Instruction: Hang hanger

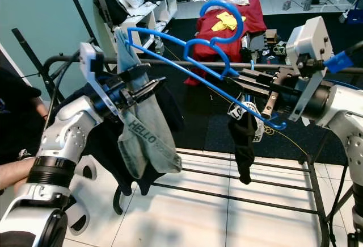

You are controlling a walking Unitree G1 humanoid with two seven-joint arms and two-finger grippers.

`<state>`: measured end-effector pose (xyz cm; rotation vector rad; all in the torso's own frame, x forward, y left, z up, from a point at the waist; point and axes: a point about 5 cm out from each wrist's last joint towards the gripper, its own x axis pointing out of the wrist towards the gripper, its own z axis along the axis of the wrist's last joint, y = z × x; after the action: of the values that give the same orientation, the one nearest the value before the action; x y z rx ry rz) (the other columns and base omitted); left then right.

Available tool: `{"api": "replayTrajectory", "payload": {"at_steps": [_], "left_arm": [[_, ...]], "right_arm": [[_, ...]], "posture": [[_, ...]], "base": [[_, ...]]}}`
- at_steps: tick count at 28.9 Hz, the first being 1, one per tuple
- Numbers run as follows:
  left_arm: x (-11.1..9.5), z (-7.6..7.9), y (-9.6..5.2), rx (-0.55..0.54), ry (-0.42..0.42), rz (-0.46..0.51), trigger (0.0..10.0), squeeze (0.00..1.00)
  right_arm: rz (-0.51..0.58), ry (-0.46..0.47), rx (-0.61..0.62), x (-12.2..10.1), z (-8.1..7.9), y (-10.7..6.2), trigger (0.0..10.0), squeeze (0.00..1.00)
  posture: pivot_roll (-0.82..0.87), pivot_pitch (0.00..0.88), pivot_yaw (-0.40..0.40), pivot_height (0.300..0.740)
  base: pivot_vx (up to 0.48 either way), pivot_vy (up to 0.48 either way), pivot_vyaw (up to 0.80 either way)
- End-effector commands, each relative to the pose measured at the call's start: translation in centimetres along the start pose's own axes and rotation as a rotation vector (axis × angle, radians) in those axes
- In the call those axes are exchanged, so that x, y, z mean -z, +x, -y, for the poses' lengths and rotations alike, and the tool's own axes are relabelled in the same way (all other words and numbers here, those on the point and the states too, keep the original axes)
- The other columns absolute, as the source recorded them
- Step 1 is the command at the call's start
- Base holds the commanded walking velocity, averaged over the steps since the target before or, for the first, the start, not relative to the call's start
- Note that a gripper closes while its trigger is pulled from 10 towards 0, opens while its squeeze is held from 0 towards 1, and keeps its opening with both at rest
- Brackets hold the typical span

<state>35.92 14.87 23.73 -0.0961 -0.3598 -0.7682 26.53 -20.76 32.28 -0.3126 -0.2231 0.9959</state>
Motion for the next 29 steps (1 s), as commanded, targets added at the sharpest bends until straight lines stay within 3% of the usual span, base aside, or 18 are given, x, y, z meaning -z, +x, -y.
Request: {"api": "replayTrajectory", "payload": {"at_steps": [1, 5, 10, 11, 12, 14, 16, 18, 19, 22, 24, 26, 27, 28, 29], "left_arm": [[0.7, -0.8, -0.8, -0.080, 0.016, -0.030, 10.0, 0.00], [0.8, -1.2, -1.6, -0.150, 0.007, -0.026, 10.0, 0.00], [1.0, 0.0, -2.6, -0.039, -0.052, -0.034, 10.0, 0.00], [1.1, 0.9, -3.6, 0.074, -0.071, -0.067, 10.0, 0.00], [1.2, 2.0, -5.9, 0.252, -0.078, -0.153, 10.0, 0.00], [1.2, 2.0, -5.9, 0.252, -0.078, -0.153, 10.0, 0.00], [0.8, 2.8, -10.7, 0.478, -0.117, -0.347, 10.0, 0.00], [0.8, 2.8, -10.7, 0.478, -0.117, -0.347, 10.0, 0.00], [0.5, 2.0, -10.9, 0.441, -0.086, -0.347, 10.0, 0.00], [-2.1, -2.4, -9.5, 0.110, 0.081, -0.203, 10.0, 0.00], [-2.1, -2.4, -9.5, 0.110, 0.081, -0.203, 10.0, 0.00], [-3.1, -3.9, -9.0, -0.020, 0.120, -0.137, 10.0, 0.00], [-3.4, -4.1, -8.8, -0.045, 0.109, -0.110, 10.0, 0.07], [-3.4, -4.1, -8.8, -0.045, 0.109, -0.110, 10.0, 0.07], [-3.4, -3.8, -8.3, -0.052, 0.071, -0.078, 10.0, 1.00]], "right_arm": [[0.030, -0.033, -0.033, -1.1, -0.3, 0.2, 0.0, 0.00], [0.033, -0.034, -0.034, -1.3, -0.3, 0.1, 0.0, 0.00], [0.030, -0.033, -0.028, -1.2, -0.1, 0.0, 0.0, 0.00], [0.027, -0.032, -0.022, -1.2, 0.0, -0.1, 0.0, 0.00], [0.023, -0.032, -0.012, -1.1, 0.2, -0.2, 0.0, 0.00], [0.023, -0.032, -0.012, -1.1, 0.2, -0.2, 0.0, 0.00], [0.020, -0.027, -0.002, -1.0, 0.4, -0.3, 0.0, 0.00], [0.020, -0.027, -0.002, -1.0, 0.4, -0.3, 0.0, 0.00], [0.020, -0.025, -0.007, -1.0, 0.3, -0.3, 0.0, 0.00], [0.017, -0.021, -0.025, -1.1, 0.2, -0.2, 0.0, 0.00], [0.017, -0.021, -0.025, -1.1, 0.2, -0.2, 0.0, 0.00], [0.016, -0.020, -0.032, -1.1, 0.1, -0.2, 0.0, 0.00], [0.015, -0.021, -0.038, -1.1, 0.0, -0.1, 0.0, 0.00], [0.015, -0.021, -0.038, -1.1, 0.0, -0.1, 0.0, 0.00], [0.014, -0.021, -0.046, -1.2, -0.1, 0.0, 0.0, 0.00]], "posture": [[-0.12, 0.000, 0.090, 0.740], [-0.12, 0.000, 0.091, 0.740], [-0.12, 0.000, 0.090, 0.740], [-0.11, 0.000, 0.087, 0.740], [-0.11, 0.000, 0.085, 0.740], [-0.11, 0.000, 0.085, 0.740], [-0.10, 0.000, 0.083, 0.740], [-0.10, 0.000, 0.083, 0.740], [-0.09, 0.000, 0.082, 0.740], [-0.10, 0.000, 0.075, 0.740], [-0.10, 0.000, 0.075, 0.740], [-0.10, 0.000, 0.073, 0.740], [-0.10, 0.000, 0.073, 0.740], [-0.10, 0.000, 0.073, 0.740], [-0.11, 0.000, 0.073, 0.740]], "base": [[0.000, 0.000, 0.00], [0.000, 0.000, 0.00], [0.000, 0.000, 0.00], [0.000, 0.000, 0.00], [0.000, 0.000, 0.00], [0.000, 0.000, 0.00], [0.000, 0.000, 0.00], [0.000, 0.000, 0.00], [0.000, 0.000, 0.00], [0.000, 0.000, 0.00], [0.000, 0.000, 0.00], [0.000, 0.000, 0.00], [0.000, 0.000, 0.00], [0.000, 0.000, 0.00], [0.000, 0.000, 0.00]]}}
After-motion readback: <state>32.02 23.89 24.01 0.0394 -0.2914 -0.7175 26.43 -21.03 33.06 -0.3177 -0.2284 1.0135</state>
